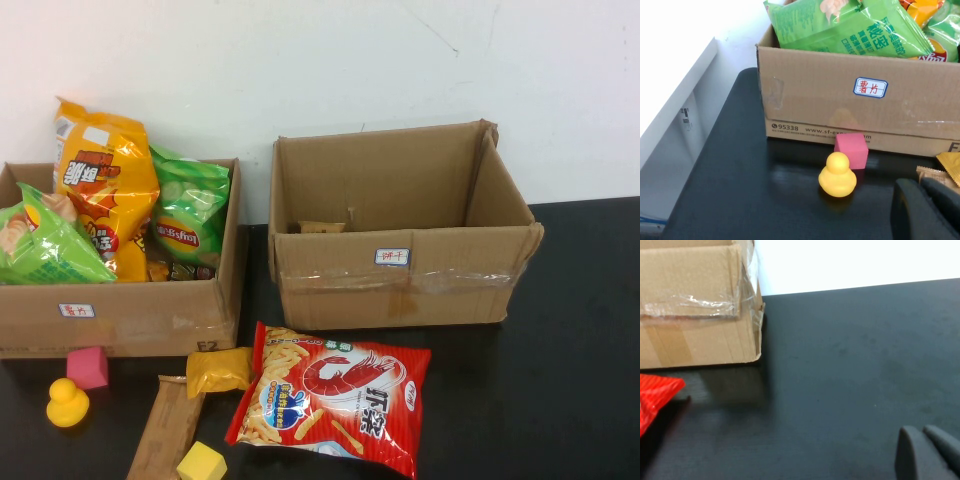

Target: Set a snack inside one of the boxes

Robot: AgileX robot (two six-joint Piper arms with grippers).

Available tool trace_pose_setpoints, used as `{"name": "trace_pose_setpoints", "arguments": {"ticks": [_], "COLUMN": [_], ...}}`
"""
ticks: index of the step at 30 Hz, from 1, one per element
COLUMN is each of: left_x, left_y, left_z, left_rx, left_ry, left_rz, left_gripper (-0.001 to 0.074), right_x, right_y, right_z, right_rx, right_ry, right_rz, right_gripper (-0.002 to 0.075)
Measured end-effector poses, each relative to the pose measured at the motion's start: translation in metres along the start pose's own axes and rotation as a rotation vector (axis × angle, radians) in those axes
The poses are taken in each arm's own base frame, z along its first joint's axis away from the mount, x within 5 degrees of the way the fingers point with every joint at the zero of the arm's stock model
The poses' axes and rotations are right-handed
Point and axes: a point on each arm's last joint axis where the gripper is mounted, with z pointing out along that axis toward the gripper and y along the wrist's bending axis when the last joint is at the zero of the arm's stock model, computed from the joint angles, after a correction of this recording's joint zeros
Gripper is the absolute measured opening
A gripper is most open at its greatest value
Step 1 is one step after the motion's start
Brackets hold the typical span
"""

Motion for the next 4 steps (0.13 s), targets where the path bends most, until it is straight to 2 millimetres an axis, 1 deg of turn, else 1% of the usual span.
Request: {"name": "trace_pose_setpoints", "arguments": {"ticks": [4], "left_x": [0.0], "left_y": [0.0], "left_z": [0.0], "left_rx": [0.0], "left_ry": [0.0], "left_rz": [0.0], "left_gripper": [-0.0001], "right_x": [0.0], "right_y": [0.0], "right_z": [0.0], "right_rx": [0.0], "right_ry": [0.0], "right_rz": [0.0], "right_gripper": [-0.0001]}}
